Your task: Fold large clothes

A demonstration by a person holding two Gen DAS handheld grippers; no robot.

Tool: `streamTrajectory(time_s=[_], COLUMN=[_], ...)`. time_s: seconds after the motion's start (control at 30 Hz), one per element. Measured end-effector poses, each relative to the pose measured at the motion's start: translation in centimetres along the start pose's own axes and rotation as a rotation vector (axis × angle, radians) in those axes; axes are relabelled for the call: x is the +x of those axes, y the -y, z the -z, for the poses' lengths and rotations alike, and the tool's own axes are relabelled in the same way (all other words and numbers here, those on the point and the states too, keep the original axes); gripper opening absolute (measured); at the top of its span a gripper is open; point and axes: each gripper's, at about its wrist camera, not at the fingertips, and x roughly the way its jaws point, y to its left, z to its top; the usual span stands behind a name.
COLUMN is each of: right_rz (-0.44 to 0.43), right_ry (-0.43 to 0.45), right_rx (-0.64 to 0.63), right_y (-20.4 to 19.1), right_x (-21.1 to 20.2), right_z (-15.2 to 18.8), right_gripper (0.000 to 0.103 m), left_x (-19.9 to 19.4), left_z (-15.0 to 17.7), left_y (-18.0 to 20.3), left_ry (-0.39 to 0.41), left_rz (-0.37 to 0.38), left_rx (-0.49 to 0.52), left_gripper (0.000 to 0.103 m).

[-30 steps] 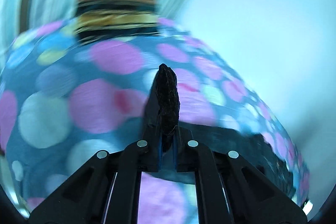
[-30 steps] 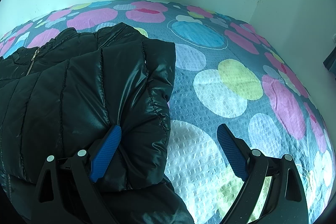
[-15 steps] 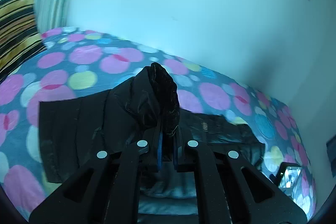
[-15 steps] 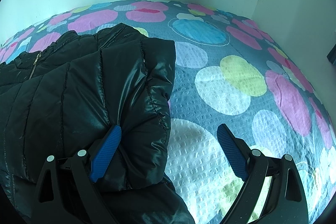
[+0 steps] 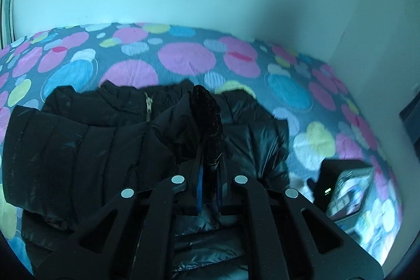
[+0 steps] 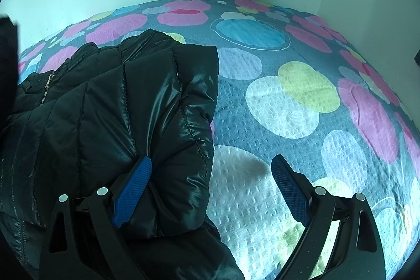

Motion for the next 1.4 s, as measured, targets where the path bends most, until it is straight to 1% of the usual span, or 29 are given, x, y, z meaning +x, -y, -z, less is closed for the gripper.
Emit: streamTrajectory(time_s=[0.13,0.2,0.23,0.27,0.3,0.33,0.37,0.4,0.47,0.5,0.53,0.6,0.63,0.7,0.83,0.9,1.0,1.03,1.1,1.13,1.17,1.2,1.3,1.4], right_rz=[-0.004,-0.005,-0.005,-0.005,-0.005,-0.004,-0.005,-0.005,-0.004,-0.004,-0.003,0.0,0.002,0.004,0.0,-0.001,0.002,-0.013,-0.06,-0.098,-0.158,-0.183,-0.215,-0.28], right_ry=[-0.001,-0.001,-0.001,-0.001,-0.001,-0.001,-0.001,-0.001,0.0,0.0,0.0,0.001,0.003,0.004,0.006,0.016,0.065,0.096,0.121,0.12,0.104,0.096,0.072,0.001], right_rx=[0.002,0.003,0.003,0.003,0.003,0.002,0.002,0.002,0.002,0.002,0.002,-0.002,-0.004,-0.007,-0.006,-0.003,0.012,0.023,0.029,0.026,0.005,-0.019,-0.102,-0.118], right_y=[0.1,0.1,0.1,0.1,0.1,0.1,0.1,0.1,0.1,0.1,0.1,0.1,0.0,0.1,0.2,0.4,0.9,0.9,0.5,0.0,-1.2,-2.2,-5.3,-7.2], right_x=[0.0,0.0,0.0,0.0,0.0,0.0,0.0,0.0,0.0,0.0,0.0,0.0,0.0,-0.1,-0.4,-1.2,-4.0,-5.5,-7.0,-7.5,-7.6,-7.5,-6.2,-4.4], right_z=[0.1,0.1,0.1,0.1,0.1,0.1,0.1,0.1,0.1,0.1,0.1,0.1,0.1,0.1,-0.1,-0.5,-1.3,-1.6,-2.1,-2.3,-2.5,-2.5,-2.5,-2.3], right_gripper=[0.091,0.091,0.091,0.091,0.091,0.091,0.091,0.091,0.091,0.091,0.091,0.091,0.091,0.091,0.091,0.091,0.091,0.091,0.091,0.091,0.091,0.091,0.091,0.091], left_x=[2.5,3.1,2.9,2.8,2.3,1.8,1.1,0.0,-2.0,-3.2,-3.8,-5.4,-6.2,-7.3,-9.4,-10.4,-11.3,-11.5,-11.6,-11.5,-11.5,-11.4,-11.2,-10.5], left_z=[1.6,2.0,2.1,2.2,2.2,2.2,2.1,2.1,2.1,2.1,2.0,2.4,2.9,3.6,5.3,6.0,6.5,6.6,6.8,6.9,7.0,7.0,7.3,7.5], left_y=[0.7,1.0,1.1,1.3,1.3,1.4,1.3,1.2,0.5,-0.3,-0.9,-3.3,-5.2,-7.9,-15.4,-18.7,-22.2,-23.4,-25.0,-25.7,-26.0,-26.3,-26.5,-26.5], left_ry=[-0.05,-0.065,-0.063,-0.06,-0.056,-0.046,-0.032,-0.009,0.033,0.049,0.057,0.075,0.079,0.083,0.087,0.093,0.098,0.097,0.094,0.09,0.087,0.082,0.073,0.062], left_rz=[-0.022,-0.02,-0.022,-0.018,-0.003,0.006,0.006,0.004,0.01,-0.008,-0.022,-0.075,-0.124,-0.182,-0.331,-0.391,-0.434,-0.445,-0.462,-0.465,-0.463,-0.462,-0.467,-0.476], left_rx=[0.039,0.052,0.052,0.053,0.053,0.051,0.049,0.048,0.051,0.053,0.05,0.036,0.019,-0.012,-0.122,-0.173,-0.23,-0.251,-0.283,-0.296,-0.302,-0.304,-0.285,-0.258], left_gripper=[0.008,0.01,0.013,0.021,0.035,0.041,0.055,0.061,0.065,0.067,0.067,0.068,0.068,0.068,0.068,0.068,0.069,0.069,0.069,0.069,0.069,0.069,0.069,0.069])
